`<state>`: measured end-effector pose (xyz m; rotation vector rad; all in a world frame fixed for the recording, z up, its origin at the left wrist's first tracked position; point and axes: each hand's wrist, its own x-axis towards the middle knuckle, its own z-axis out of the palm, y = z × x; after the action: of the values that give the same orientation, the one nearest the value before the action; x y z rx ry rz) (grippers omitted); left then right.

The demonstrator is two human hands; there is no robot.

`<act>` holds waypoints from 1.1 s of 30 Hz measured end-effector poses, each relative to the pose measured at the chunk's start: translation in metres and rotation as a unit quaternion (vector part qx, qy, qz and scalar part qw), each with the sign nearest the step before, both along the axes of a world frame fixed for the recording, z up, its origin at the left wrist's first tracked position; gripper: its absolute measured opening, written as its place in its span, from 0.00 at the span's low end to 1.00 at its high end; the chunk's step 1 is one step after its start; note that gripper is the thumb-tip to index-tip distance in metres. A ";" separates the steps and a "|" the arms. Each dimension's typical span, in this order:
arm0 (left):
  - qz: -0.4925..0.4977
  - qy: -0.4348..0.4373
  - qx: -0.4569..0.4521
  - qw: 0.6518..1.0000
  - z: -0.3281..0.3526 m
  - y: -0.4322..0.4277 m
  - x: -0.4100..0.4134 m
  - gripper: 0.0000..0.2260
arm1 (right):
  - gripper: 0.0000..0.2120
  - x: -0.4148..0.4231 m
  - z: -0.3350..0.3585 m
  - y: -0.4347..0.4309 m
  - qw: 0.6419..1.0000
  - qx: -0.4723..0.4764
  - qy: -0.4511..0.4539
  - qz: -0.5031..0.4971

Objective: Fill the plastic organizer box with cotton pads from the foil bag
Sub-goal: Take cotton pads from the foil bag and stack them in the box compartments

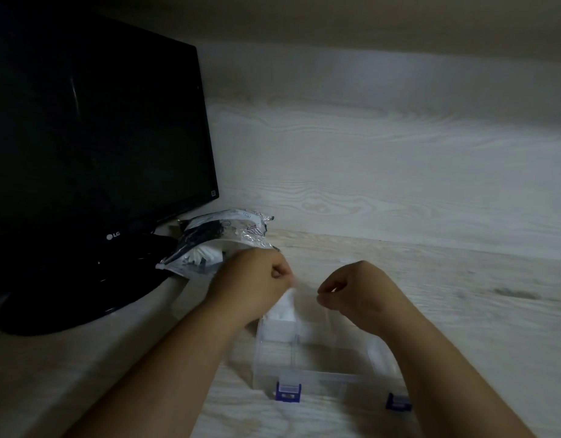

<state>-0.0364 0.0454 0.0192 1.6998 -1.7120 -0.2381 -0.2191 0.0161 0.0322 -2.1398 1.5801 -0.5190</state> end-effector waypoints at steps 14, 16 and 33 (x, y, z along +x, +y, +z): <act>0.236 -0.255 0.166 0.923 0.003 0.001 0.054 0.17 | 0.03 0.002 0.001 0.003 1.000 0.006 -0.015 0.007; 0.239 -0.247 0.190 0.920 0.002 0.001 0.060 0.17 | 0.03 0.002 0.001 0.003 1.000 0.007 -0.016 0.006; 0.083 -0.226 0.149 0.959 -0.001 0.001 0.034 0.06 | 0.04 0.004 0.000 0.003 1.000 0.014 -0.014 0.006</act>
<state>-0.0021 0.0461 0.0186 2.2438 -1.9094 -0.0273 -0.2154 0.0195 0.0322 -2.1101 1.5492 -0.5182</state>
